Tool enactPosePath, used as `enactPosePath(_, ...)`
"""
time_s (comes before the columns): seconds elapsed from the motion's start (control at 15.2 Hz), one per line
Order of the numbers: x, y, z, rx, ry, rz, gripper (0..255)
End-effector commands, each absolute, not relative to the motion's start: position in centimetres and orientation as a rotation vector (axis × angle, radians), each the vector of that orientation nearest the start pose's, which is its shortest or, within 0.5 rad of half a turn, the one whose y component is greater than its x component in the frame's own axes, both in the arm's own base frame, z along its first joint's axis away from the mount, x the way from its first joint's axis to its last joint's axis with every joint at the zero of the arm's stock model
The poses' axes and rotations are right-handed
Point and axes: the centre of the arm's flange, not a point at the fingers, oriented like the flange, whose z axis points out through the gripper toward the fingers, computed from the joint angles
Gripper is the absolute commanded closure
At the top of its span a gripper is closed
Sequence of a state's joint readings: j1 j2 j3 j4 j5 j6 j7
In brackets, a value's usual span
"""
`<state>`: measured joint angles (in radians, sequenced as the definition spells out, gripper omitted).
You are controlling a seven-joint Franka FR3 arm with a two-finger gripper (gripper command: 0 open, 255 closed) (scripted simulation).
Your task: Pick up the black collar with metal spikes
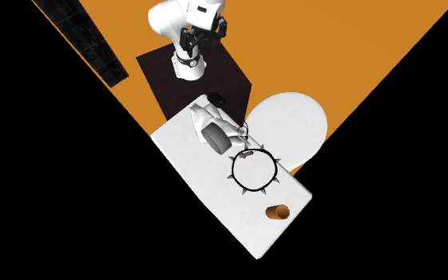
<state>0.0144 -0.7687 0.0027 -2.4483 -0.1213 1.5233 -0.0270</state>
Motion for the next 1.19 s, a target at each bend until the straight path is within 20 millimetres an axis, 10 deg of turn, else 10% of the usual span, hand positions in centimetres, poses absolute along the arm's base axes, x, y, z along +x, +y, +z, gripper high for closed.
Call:
enactPosePath(0.0, 30.1, -0.8, 53.9, -3.253, -0.076, 0.256, 0)
enactPosePath(1.12, 51.5, -1.9, 50.3, -3.136, -0.219, 0.178, 0)
